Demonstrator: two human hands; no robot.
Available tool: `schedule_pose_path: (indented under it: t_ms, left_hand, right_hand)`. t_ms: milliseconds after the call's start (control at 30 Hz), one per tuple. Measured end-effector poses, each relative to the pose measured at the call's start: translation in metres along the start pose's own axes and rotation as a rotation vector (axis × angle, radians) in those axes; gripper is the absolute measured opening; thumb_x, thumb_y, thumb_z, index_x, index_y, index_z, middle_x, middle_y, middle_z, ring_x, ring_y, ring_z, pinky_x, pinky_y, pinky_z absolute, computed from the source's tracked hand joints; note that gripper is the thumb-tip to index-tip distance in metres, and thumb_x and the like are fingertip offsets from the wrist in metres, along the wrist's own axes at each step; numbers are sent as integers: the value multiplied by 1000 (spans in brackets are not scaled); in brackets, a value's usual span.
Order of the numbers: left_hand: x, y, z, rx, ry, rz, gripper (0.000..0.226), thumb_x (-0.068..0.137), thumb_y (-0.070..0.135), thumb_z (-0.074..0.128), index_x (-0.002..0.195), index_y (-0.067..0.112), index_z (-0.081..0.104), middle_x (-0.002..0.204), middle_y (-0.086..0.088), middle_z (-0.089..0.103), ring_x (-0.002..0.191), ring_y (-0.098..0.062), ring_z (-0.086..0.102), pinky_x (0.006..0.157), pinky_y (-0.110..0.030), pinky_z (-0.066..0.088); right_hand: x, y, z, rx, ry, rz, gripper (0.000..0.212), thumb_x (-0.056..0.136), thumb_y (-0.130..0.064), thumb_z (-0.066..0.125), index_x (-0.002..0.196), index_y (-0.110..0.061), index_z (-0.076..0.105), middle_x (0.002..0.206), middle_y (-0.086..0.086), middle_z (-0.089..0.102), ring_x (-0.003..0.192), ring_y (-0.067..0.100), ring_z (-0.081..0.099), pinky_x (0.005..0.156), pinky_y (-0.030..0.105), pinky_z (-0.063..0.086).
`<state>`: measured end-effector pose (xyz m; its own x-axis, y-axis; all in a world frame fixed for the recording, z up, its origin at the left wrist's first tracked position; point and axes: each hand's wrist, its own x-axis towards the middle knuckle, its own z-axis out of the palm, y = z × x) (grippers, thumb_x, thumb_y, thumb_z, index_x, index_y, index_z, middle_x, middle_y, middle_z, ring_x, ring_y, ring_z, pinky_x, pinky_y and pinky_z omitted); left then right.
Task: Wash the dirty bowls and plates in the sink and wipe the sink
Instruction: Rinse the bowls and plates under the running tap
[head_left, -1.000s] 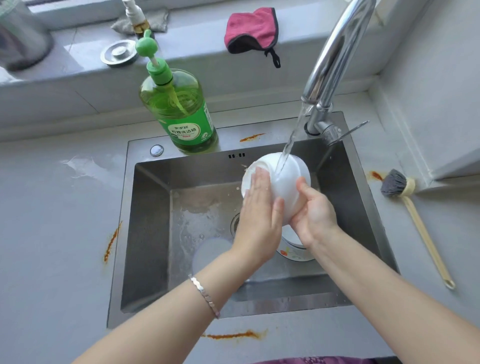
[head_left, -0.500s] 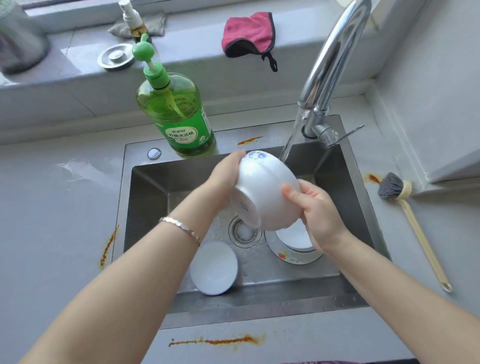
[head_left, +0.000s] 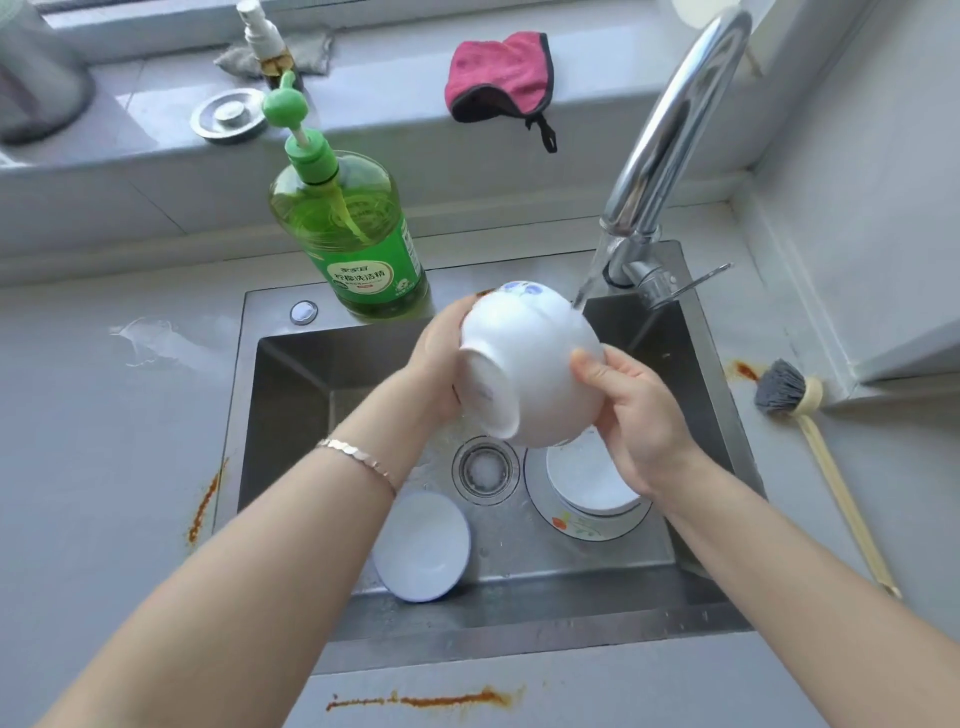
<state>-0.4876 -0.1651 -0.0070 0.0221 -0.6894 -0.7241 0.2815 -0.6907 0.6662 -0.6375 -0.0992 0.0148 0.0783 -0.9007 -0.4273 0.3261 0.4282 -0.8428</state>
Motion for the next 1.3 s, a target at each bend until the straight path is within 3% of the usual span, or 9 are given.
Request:
schedule_pose_path:
  t_ms: [267, 400, 500, 600, 700, 867, 1000, 1133, 1300]
  left_hand:
    - [-27, -42, 22, -424, -24, -295, 67, 88, 66, 35, 130, 15, 49, 119, -15, 61, 91, -35, 63, 67, -48, 52]
    - [-37, -42, 0, -20, 41, -144, 54, 100, 44, 27, 129, 4, 47, 95, -17, 64, 75, -27, 64, 73, -37, 53]
    - [-38, -33, -14, 102, 19, -13, 53, 95, 55, 35, 122, 12, 52, 111, -15, 63, 92, -29, 66, 78, -41, 56]
    - [-38, -28, -11, 189, 0, -74, 63, 84, 57, 55, 126, 11, 43, 116, -16, 55, 86, -31, 66, 62, -44, 59]
    - [-39, -41, -4, 169, 26, -109, 53, 90, 50, 52, 125, 13, 43, 119, -17, 55, 80, -31, 64, 50, -40, 55]
    - [-34, -54, 5, 96, 41, -1, 26, 94, 50, 43, 113, 34, 51, 124, -6, 56, 94, -28, 63, 50, -33, 55]
    - [-30, -52, 7, 108, 37, 12, 27, 93, 51, 43, 113, 36, 52, 120, -4, 60, 82, -25, 65, 48, -29, 52]
    - [-26, -48, 6, 187, 78, 56, 32, 94, 49, 43, 121, 35, 52, 124, -2, 57, 84, -26, 63, 49, -29, 51]
    - [-24, -41, -2, 280, 96, 136, 21, 94, 47, 44, 110, 38, 55, 116, 2, 59, 85, -21, 61, 57, -32, 53]
  right_hand:
    - [19, 26, 34, 204, 204, -65, 16, 94, -11, 49, 88, -17, 63, 86, 4, 69, 83, 19, 66, 84, 38, 54]
    - [21, 39, 28, -174, 131, -219, 13, 93, -14, 54, 86, -22, 61, 82, -4, 66, 76, 7, 62, 76, 28, 51]
    - [15, 52, 12, -676, 55, -441, 21, 87, -28, 56, 77, -9, 62, 71, -3, 59, 74, 12, 50, 76, 29, 41]
    - [9, 64, -8, -1075, -72, -795, 29, 80, -28, 53, 62, -6, 50, 58, -10, 35, 65, 12, 31, 75, 29, 31]
    - [3, 65, -25, -1259, -214, -876, 30, 83, -28, 51, 62, -8, 53, 55, -1, 46, 63, 16, 35, 80, 31, 35]
    - [6, 32, -59, -966, 88, -551, 35, 88, -34, 48, 102, -8, 66, 100, 0, 61, 96, 4, 48, 95, 16, 34]
    - [44, 1, -83, -557, 400, -96, 59, 95, -10, 45, 147, -9, 18, 151, 5, 29, 135, 14, 34, 106, 24, 28]
    - [83, -21, -81, -259, 450, -70, 73, 94, 3, 38, 149, -13, -7, 158, 5, 6, 143, 15, 15, 113, 29, 17]
    - [107, -24, -76, -236, 505, -114, 79, 87, 13, 36, 150, -20, 2, 155, 1, 18, 140, 13, 24, 113, 27, 21]
